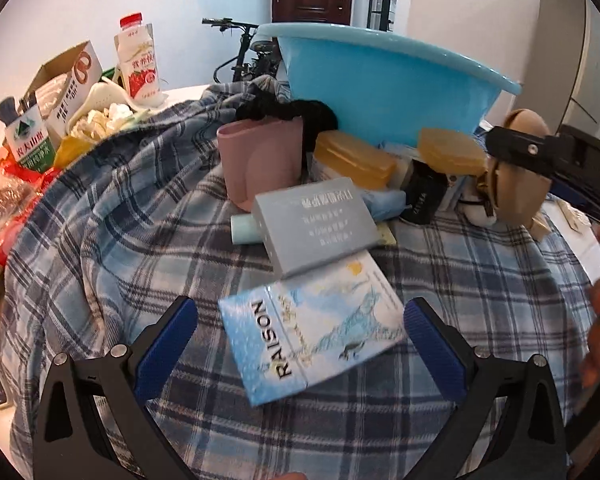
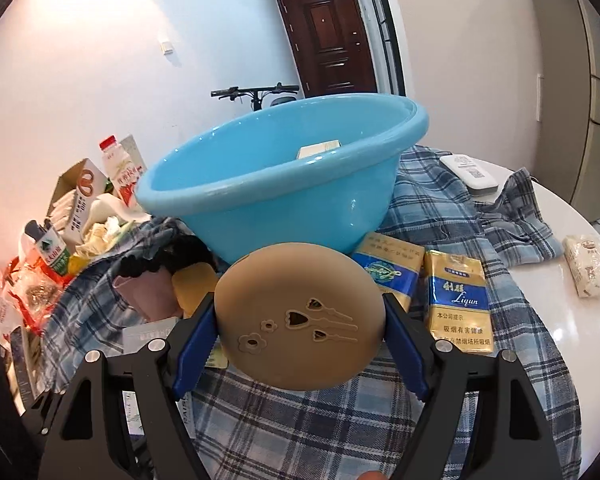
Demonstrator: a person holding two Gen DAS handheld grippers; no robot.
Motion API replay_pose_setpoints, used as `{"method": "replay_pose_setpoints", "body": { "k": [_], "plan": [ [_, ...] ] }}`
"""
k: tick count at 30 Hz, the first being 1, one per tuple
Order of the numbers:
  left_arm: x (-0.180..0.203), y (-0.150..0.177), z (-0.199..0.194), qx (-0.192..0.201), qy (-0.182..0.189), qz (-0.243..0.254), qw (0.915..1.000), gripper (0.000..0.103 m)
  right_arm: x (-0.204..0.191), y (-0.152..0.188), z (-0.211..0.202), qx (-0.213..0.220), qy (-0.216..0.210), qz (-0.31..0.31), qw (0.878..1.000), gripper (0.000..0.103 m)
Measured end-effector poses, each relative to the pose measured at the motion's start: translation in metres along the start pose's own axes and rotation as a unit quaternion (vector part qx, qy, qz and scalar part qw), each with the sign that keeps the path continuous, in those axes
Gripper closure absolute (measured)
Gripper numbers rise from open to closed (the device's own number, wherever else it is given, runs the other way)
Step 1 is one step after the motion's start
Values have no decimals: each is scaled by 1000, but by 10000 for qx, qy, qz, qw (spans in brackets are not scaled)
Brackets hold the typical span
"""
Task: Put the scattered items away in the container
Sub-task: 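Grasp the blue RAISON box with the left tool while the right tool lifts the disc, then drop the disc into the blue basin with the right tool while the left tool carries the RAISON box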
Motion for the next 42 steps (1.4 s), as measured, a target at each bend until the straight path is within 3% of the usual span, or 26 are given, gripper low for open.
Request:
{"method": "replay_pose_setpoints", "body": {
  "k": [9, 12, 14, 21, 23, 32, 42],
  "plan": [
    [22, 5, 5, -106, -225, 262, 9993, 0, -5, 0, -6, 4, -229, 3, 9997, 23],
    [24, 7, 1, 2, -134, 253, 9996, 1, -5, -1, -6, 13, -234, 2, 9997, 23],
    [23, 7, -1, 134, -176, 239, 9995, 11, -5, -1, -7, 9, -244, 5, 9997, 23],
    [20, 7, -3, 198, -8, 145, 9997, 12, -6, -1, -7, 11, -223, -58, 9997, 23],
    [19, 6, -10, 299, 112, 163, 9994, 12, -5, -1, -7, 23, -207, -65, 9998, 23],
    [11, -4, -50, 888, 70, 218, 9958, 12, -6, -4, -17, 214, -239, -102, 9994, 23],
    [17, -20, -70, 1294, 9, 391, 9908, 12, -6, -10, -37, 614, -180, -101, 9979, 23]
  ]
}}
Point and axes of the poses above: each gripper's, at about its wrist camera, not at the fingertips, and z roughly the way its jaws point, x to its right, y to its underside, the point moved 1 cm from there along z, roughly the way its jaws point, and after that the axes turned 6 degrees about z, right-handed, at the moved point
